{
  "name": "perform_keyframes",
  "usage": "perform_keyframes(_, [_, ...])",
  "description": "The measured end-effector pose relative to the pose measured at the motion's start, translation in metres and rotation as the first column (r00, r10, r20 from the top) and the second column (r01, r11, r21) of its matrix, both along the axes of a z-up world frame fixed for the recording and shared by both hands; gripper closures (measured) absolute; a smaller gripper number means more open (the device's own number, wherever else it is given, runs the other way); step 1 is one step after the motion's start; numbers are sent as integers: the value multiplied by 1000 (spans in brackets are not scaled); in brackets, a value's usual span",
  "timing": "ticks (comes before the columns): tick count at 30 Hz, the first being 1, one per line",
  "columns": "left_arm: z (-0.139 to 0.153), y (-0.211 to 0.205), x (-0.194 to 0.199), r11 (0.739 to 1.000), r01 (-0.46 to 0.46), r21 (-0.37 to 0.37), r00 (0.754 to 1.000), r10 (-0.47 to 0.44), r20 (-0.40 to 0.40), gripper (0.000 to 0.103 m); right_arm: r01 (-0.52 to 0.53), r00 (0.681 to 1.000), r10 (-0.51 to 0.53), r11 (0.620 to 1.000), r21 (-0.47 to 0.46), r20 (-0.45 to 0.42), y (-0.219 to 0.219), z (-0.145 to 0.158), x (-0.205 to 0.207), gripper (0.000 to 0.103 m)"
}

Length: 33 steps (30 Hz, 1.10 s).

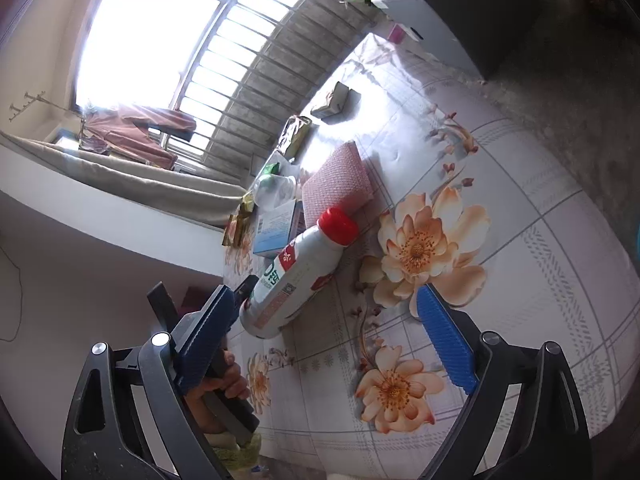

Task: Collect trash
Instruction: 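Close the right gripper around the white AD milk bottle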

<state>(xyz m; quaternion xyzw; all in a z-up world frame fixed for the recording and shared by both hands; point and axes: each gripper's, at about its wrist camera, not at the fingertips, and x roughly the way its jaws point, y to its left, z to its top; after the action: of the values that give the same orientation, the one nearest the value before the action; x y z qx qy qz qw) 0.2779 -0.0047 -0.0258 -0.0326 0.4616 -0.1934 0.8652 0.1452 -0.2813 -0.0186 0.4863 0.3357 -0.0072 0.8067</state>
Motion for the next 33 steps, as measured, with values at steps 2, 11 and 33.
perform_keyframes(2, [0,-1,-10,999,42,-9,999,-42,-15,45,7,1000,-6,1000,13,-12,3,-7,9,15])
perform_keyframes(11, [1,-13,-56,971,212,-108,973,-220,-69,45,-31,995,38,997,74,-91,24,-38,49,15])
perform_keyframes(33, [17,34,-72,982,80,-172,994,-92,-58,36,-565,809,510,812,-147,-293,85,-38,144,45])
